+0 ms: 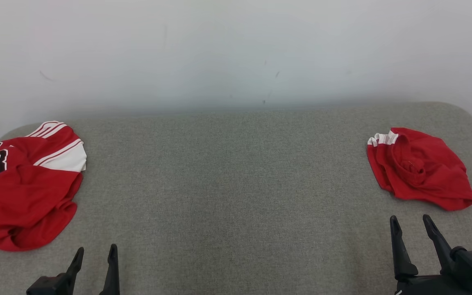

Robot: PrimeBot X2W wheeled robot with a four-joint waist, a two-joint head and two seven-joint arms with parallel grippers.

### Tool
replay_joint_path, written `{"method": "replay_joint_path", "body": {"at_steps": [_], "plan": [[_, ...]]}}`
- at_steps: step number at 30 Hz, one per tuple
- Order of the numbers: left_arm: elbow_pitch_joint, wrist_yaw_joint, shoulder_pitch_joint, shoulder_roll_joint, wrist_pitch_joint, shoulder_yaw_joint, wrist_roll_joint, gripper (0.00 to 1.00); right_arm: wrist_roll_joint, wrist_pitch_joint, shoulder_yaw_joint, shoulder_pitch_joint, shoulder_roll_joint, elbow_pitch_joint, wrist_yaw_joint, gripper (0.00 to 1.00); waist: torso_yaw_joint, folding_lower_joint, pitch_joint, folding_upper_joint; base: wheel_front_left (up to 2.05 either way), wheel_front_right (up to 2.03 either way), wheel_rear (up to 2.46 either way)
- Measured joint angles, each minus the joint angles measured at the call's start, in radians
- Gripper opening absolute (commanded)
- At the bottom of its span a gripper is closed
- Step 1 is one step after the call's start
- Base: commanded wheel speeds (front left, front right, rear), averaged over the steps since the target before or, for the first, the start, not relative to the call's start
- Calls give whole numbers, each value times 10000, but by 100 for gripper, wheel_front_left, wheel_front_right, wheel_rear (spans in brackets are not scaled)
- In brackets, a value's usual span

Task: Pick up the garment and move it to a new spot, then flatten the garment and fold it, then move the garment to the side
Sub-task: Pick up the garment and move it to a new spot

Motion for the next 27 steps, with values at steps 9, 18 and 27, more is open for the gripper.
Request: {"method": "replay_joint_path", "body": {"at_steps": [9, 18, 27], "plan": [[-58, 0, 3, -36, 56, 40, 69, 100, -40, 169, -86, 0, 19, -27, 0, 100, 0, 0, -10, 0, 0, 0, 0], [-54, 2, -11, -67, 151, -44, 84, 100, -42, 255, -330, 240, 75, -146, 0, 100, 221, 0, -1, 0, 0, 0, 0], [-56, 0, -39, -79, 213, -81, 332, 100, -102, 341, -416, 429, 205, -270, 0, 100, 809, 0, 5, 0, 0, 0, 0]]}}
